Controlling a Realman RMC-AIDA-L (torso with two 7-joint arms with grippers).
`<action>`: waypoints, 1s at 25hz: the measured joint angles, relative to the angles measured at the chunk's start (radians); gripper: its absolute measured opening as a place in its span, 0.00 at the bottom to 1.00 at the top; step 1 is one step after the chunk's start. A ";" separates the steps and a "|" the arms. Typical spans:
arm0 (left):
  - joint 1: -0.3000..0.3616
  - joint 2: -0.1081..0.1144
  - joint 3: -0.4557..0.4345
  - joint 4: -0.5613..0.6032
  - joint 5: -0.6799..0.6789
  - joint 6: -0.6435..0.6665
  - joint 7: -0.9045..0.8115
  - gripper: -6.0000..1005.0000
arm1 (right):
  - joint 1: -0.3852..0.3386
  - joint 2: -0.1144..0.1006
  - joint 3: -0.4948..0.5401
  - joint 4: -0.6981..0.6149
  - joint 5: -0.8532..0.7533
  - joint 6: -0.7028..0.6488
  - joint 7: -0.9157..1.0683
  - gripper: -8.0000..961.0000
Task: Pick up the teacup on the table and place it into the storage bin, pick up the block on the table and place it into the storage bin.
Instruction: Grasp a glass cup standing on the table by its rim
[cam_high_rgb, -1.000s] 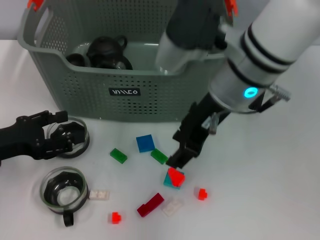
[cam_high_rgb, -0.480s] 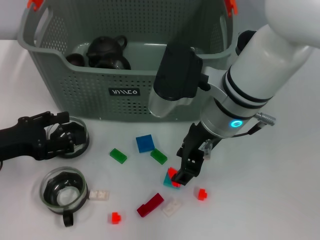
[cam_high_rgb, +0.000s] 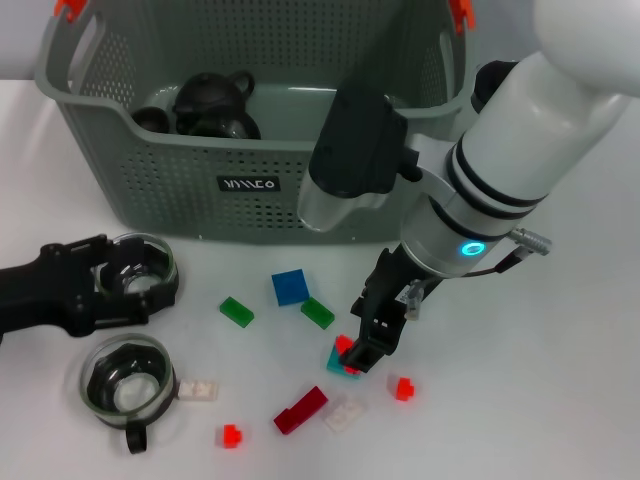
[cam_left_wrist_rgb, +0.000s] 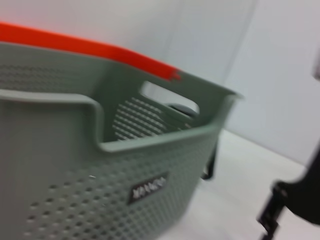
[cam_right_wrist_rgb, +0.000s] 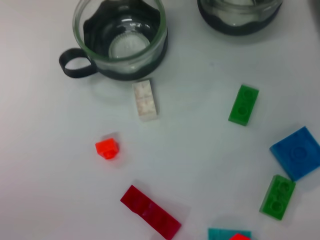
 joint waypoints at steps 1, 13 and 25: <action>0.001 0.001 0.007 -0.014 0.006 0.011 -0.005 0.86 | -0.007 -0.001 0.008 -0.013 0.001 -0.007 -0.001 0.68; -0.018 0.011 0.004 -0.075 0.019 0.039 -0.049 0.86 | -0.375 -0.009 0.369 -0.081 0.330 -0.039 -0.567 0.68; -0.076 0.014 0.047 -0.088 0.061 0.021 -0.073 0.86 | -0.464 -0.025 0.805 0.374 0.510 -0.155 -1.260 0.68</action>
